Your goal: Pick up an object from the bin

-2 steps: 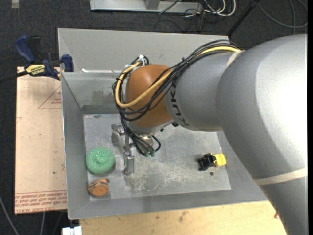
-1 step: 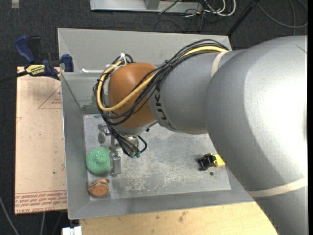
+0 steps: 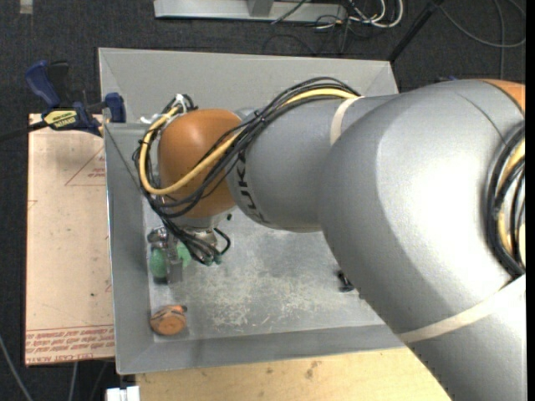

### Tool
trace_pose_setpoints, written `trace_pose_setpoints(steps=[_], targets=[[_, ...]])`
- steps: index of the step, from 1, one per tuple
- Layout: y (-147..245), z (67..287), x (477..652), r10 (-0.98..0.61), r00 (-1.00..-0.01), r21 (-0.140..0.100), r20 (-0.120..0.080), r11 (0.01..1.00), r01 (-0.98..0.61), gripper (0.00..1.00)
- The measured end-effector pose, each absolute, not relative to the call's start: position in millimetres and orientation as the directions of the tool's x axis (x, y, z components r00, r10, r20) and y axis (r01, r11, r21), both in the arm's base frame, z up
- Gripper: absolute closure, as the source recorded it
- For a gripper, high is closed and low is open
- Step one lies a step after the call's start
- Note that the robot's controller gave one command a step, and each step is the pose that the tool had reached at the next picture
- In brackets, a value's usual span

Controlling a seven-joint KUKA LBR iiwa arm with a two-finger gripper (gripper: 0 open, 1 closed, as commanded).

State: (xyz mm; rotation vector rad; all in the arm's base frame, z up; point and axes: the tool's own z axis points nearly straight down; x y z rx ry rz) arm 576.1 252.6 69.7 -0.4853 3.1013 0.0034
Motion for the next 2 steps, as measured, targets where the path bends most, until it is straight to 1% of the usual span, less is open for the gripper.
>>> trace_pose_setpoints(steps=[1,2], targets=[[252,70,576.2,-0.305,-0.952,0.002,-0.003,0.952,-0.305,1.0],[246,120,564.5,-0.304,-0.953,0.001,0.005,0.953,-0.304,1.0]])
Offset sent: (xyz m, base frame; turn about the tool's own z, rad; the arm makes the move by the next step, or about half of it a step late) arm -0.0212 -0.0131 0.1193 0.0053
